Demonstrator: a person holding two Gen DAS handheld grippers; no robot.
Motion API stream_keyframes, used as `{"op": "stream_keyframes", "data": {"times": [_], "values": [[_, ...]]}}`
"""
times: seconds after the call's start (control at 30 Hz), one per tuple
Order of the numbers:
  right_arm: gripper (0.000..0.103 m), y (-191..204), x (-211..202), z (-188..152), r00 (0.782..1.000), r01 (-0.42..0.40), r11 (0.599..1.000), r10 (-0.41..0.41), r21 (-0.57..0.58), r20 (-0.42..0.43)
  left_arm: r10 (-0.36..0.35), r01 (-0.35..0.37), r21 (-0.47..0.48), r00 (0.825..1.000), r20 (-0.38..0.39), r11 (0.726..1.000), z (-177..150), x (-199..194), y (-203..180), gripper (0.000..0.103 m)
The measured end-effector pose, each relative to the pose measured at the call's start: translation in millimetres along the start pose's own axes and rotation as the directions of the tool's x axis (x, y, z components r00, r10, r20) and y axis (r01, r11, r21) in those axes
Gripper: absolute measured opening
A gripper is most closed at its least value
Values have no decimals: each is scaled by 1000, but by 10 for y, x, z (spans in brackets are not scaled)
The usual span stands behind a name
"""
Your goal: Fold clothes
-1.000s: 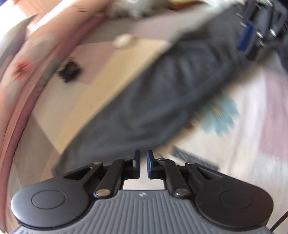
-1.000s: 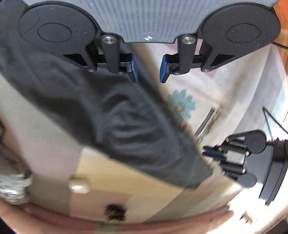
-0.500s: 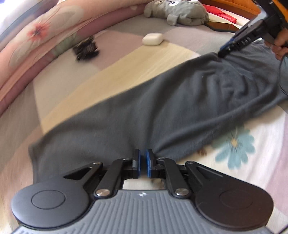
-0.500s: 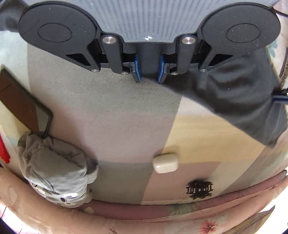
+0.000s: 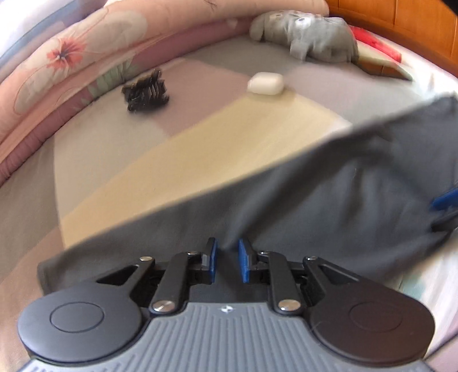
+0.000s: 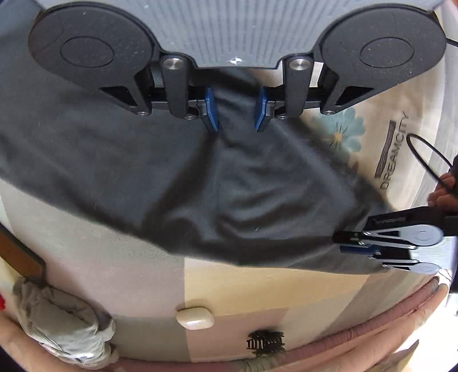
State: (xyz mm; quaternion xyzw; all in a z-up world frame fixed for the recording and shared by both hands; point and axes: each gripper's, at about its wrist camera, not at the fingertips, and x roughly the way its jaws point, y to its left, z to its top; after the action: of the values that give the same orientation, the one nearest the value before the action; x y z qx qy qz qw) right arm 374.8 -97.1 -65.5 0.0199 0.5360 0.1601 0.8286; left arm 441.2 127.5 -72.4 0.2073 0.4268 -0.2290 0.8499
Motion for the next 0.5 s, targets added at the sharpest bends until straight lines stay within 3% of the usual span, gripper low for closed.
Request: {"op": "stream_keyframes", "data": {"times": [0.1,0.2,0.43,0.5], "values": [[33,-14,-70,-75,997,-56,997,58,52,-43,-6,6,-57,1000,1,998,-78,-165,167,21],[33,-128,-177,10,998,-57,995,57,80,-1,20,-18,-132,1000,17,991,-86,-267,405,22],[34,-370,-183,133,999,35,996,-36,84,14,13,-17,-204,1000,-22,979,-448,-243,819,29],[36,-426,-173,101,998,56,996,-56,71,10,35,-42,-187,999,-40,981,-574,-310,901,39]]}}
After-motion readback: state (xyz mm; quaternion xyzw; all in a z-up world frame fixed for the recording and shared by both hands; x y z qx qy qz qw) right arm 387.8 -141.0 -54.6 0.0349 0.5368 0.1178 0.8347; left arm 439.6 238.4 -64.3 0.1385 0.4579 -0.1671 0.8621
